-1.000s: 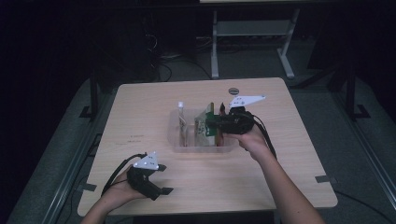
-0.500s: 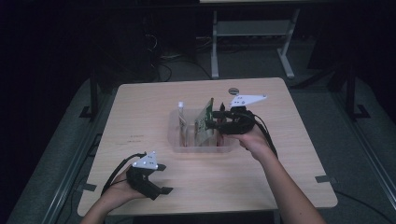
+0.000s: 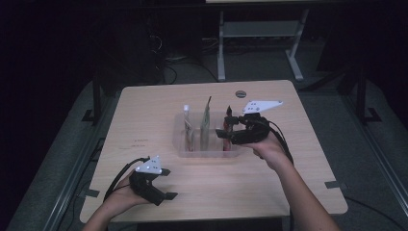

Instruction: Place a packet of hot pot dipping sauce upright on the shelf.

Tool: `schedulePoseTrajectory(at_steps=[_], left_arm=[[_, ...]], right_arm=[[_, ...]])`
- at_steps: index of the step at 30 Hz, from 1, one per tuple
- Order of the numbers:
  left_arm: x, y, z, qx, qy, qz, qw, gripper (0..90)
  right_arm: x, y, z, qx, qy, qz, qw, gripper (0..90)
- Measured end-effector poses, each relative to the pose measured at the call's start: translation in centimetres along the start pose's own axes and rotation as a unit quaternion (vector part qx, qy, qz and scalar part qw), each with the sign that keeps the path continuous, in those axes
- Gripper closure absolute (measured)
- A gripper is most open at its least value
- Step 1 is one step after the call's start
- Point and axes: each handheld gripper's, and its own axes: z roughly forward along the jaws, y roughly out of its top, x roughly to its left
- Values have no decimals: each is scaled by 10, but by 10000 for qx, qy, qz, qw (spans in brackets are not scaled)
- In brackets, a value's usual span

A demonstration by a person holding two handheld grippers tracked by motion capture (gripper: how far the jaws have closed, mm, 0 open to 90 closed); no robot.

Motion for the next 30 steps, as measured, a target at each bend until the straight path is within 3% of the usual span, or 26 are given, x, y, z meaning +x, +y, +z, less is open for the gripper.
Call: schedulePoseTrajectory(at_steps=[6,9,18,20,26,30], left_arm=[[1,0,-3,-35,39,-29,10000,134],[1,-1,-5,-127,87,-71,9999,134],[1,0,-9,-104,163,-17,9998,134],[0,2,-11,-160,205,-91,9996,135],[-1,-4,-18,-330,317,-305,9985,137],[-2,-12,-19,-259,345,-342,9985,137]], right_arm=[[7,-14,-10,140,-29,-125,9998,312],[12,-21,-19,150,-32,-187,9997,295],[21,-50,-49,194,-129,-245,9994,277],[21,-58,-53,254,-216,-282,9990,271],[18,-87,-63,392,-384,-126,9984,262],[13,-108,-70,549,-537,22,9970,258]])
